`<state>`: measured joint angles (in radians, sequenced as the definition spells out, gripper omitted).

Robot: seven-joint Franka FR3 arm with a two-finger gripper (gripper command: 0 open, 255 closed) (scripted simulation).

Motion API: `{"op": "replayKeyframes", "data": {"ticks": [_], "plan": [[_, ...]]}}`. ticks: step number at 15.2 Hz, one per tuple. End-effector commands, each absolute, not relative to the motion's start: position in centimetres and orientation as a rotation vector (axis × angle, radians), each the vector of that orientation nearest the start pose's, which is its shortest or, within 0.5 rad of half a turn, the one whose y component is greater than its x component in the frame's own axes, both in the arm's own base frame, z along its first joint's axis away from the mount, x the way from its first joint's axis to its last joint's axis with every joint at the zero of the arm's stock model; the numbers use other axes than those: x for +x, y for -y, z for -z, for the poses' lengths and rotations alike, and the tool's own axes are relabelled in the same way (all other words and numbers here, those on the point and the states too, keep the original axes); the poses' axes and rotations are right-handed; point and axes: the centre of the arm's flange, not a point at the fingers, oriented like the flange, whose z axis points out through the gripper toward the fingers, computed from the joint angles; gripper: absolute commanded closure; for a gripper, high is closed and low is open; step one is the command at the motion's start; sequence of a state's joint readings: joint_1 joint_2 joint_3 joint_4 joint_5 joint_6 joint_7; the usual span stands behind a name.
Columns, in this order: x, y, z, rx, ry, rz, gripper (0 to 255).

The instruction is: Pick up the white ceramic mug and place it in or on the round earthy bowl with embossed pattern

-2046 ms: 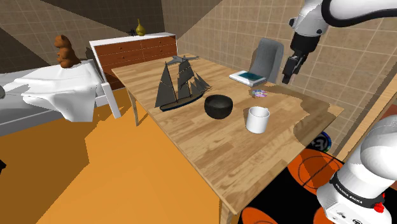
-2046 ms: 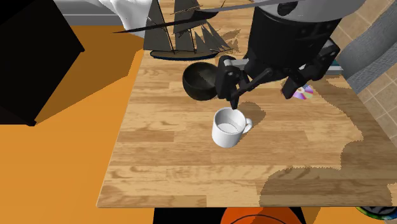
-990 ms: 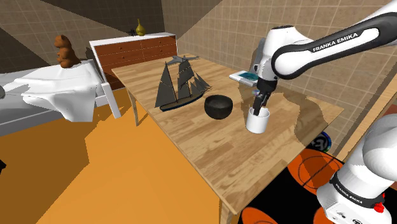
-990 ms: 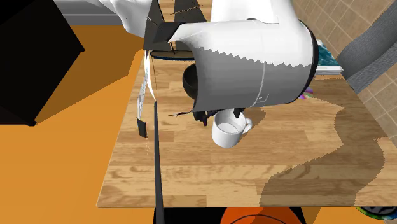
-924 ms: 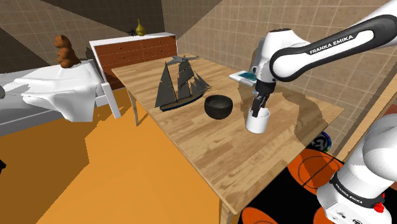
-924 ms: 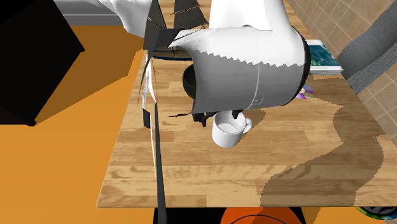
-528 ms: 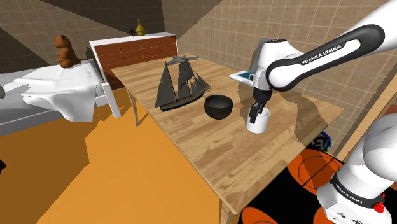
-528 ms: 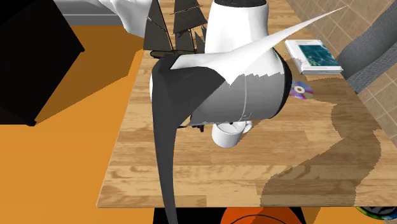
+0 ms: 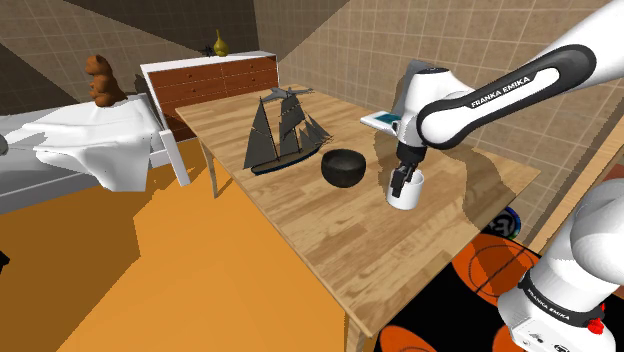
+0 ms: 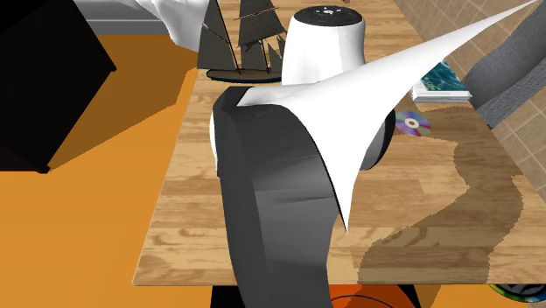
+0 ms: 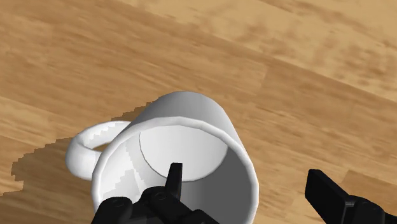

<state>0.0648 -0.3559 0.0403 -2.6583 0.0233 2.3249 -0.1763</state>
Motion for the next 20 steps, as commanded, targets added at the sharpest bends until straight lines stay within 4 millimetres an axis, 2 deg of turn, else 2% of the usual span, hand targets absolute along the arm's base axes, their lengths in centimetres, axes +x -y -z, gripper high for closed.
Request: {"op": "replayKeyframes", "data": {"ticks": [1,2,11,20], "plan": [[39.6,-4.2,-35.8,-3.112,0.412,0.035,0],[39.6,-4.2,-35.8,-3.112,0.412,0.035,255],[39.6,-4.2,-35.8,-3.112,0.412,0.035,255],[39.6,-4.2,-40.5,-3.112,0.412,0.035,255]]}}
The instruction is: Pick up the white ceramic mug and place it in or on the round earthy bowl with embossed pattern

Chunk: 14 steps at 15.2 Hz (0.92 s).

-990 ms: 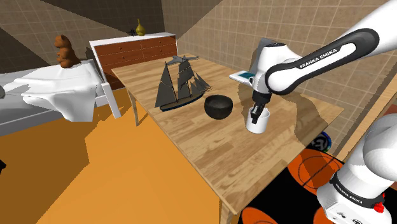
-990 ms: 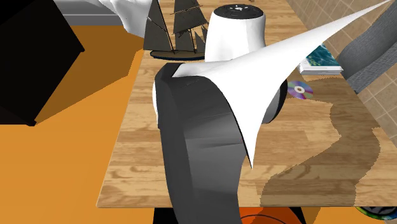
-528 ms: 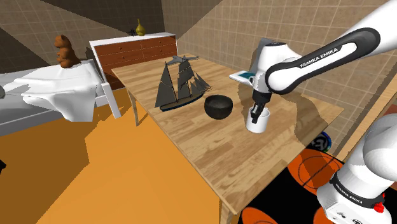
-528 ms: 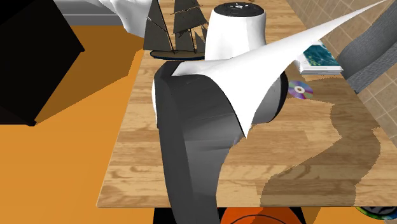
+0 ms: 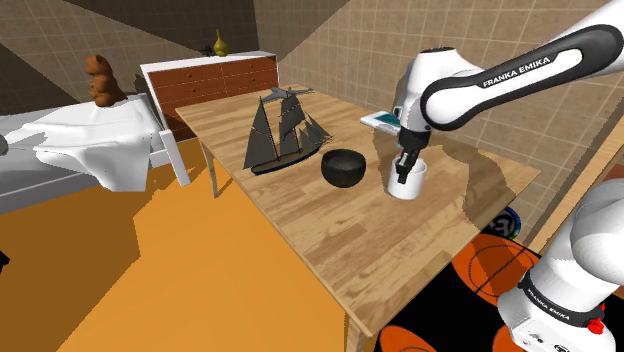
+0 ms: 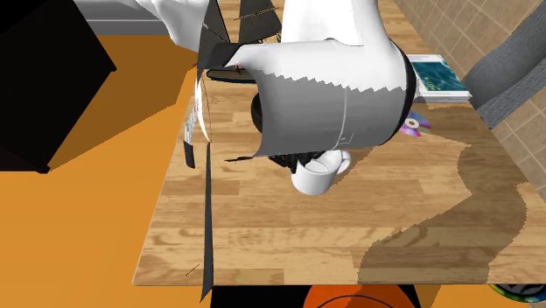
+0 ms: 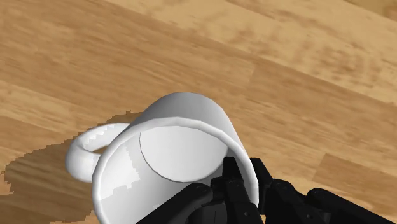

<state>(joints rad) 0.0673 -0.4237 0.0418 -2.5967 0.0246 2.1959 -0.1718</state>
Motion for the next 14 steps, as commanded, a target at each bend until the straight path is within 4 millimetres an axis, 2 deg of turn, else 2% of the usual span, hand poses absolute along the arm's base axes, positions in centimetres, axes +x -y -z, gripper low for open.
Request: {"op": "replayKeyframes", "data": {"ticks": [1,14], "plan": [[39.6,-4.2,-41.0,-3.112,0.412,0.035,255],[39.6,-4.2,-47.9,-3.112,0.412,0.035,255]]}}
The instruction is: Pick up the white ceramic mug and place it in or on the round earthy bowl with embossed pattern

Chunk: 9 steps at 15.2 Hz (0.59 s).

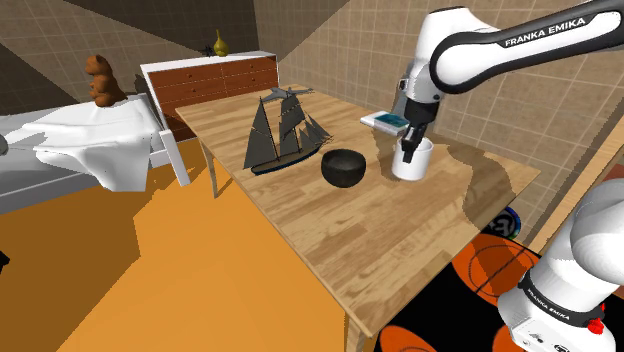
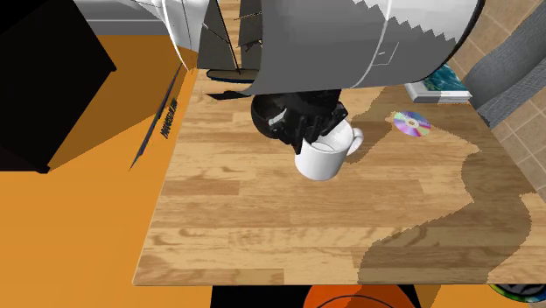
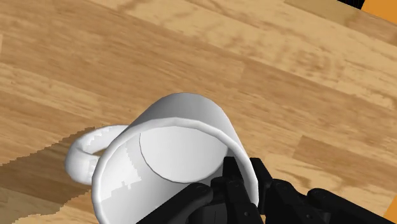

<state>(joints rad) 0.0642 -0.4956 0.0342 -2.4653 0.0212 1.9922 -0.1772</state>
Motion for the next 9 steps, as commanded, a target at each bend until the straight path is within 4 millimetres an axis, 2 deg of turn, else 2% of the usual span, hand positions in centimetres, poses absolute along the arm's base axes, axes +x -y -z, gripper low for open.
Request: {"op": "replayKeyframes", "data": {"ticks": [1,9], "plan": [[39.6,-4.2,-48.4,-3.112,0.412,0.035,255],[39.6,-4.2,-52.7,-3.112,0.412,0.035,255]]}}
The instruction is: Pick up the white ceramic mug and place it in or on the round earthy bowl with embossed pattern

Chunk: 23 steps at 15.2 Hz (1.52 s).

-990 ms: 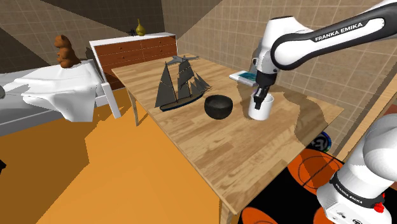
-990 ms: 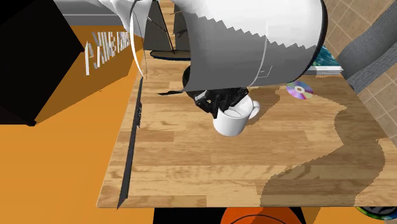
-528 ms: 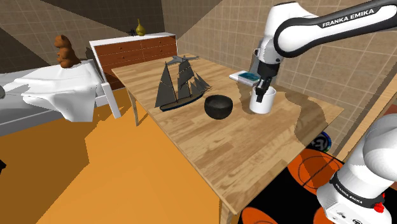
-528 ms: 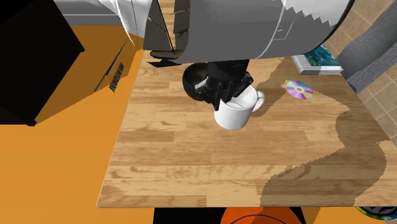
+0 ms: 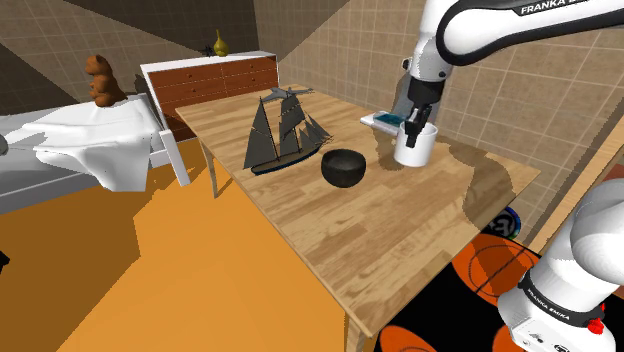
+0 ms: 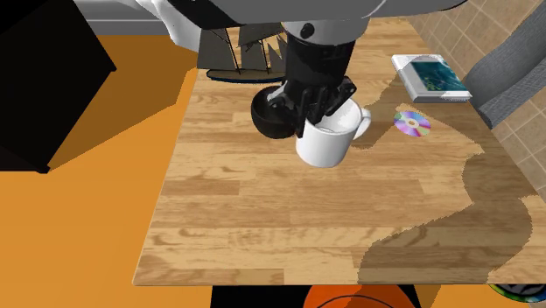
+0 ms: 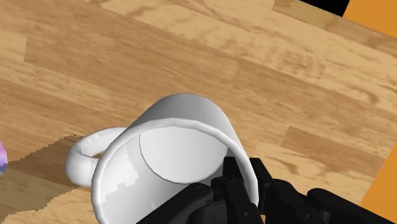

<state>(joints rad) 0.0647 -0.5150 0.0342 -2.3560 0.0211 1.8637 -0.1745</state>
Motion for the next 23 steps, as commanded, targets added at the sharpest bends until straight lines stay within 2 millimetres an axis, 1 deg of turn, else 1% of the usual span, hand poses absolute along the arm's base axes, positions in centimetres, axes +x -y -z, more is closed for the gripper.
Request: {"op": "replayKeyframes", "data": {"ticks": [1,17,18,23], "plan": [[39.6,-4.2,-52.9,-3.112,0.412,0.035,255],[59.6,-10.4,-56.0,-3.112,0.412,0.035,255],[60.4,-10.7,-56.2,-3.112,0.412,0.035,255],[60.4,-10.7,-53.5,-3.112,0.412,0.035,255]]}}
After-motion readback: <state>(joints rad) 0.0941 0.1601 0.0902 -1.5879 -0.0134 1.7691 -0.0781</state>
